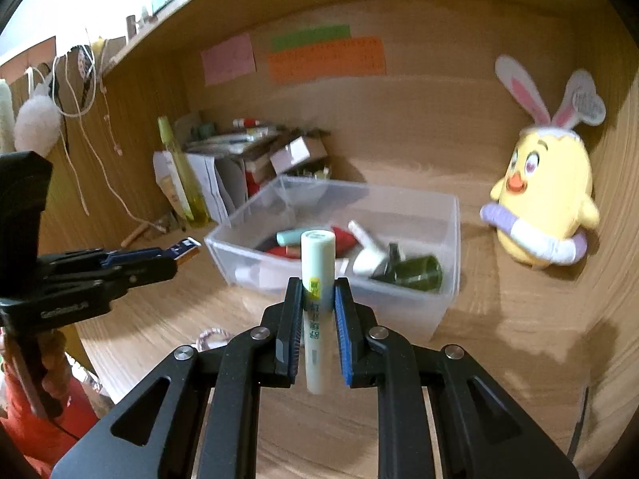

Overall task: Organize objects
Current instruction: 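Carry the staple box into the bin with the left tool while the right carries the green tube over it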

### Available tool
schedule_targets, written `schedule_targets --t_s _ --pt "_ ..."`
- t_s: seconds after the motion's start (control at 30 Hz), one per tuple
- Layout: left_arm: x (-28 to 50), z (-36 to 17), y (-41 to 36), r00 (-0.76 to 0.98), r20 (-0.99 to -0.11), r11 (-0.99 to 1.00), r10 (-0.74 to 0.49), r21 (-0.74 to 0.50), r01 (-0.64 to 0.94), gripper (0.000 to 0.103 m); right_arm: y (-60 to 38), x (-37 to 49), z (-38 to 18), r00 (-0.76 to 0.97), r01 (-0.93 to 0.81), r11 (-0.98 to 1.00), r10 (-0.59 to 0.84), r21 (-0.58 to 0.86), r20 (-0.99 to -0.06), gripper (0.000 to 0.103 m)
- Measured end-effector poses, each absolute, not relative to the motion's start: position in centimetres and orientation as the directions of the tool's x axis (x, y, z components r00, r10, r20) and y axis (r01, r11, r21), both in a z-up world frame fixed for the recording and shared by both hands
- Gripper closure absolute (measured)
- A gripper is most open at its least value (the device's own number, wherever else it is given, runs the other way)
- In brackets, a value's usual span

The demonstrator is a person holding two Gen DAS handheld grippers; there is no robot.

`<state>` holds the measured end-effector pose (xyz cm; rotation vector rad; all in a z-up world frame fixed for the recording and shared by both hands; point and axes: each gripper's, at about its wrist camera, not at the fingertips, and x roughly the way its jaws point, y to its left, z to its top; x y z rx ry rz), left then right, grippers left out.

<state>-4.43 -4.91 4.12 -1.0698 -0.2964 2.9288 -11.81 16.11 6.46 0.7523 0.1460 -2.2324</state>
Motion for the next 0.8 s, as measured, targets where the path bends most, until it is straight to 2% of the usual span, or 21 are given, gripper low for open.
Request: schedule_targets --t_s 0.27,0.4,0.8 --pt "-7.9 4.7 -5.5 -0.782 -0.617 -0.979 0.088 -0.2 0.048 0.076 16.2 -13.2 9.6 -0.606 0.676 -0.731 -0.62 0.088 -0.499 0.089" --pt "-10.2 4.0 -5.5 -0.767 -0.634 -0.977 0.099 -0.21 0.047 0.076 16.1 -14.6 10.5 -0.641 0.656 -0.753 -0.595 0.057 -0.485 0.089" --pt "-16.3 1.1 -4.3 -0.708 -0.696 -0.978 0.122 -0.206 0.033 0.076 15.4 -19.9 7.9 -0.66 0.593 -0.805 -0.49 0.005 -0.569 0.089"
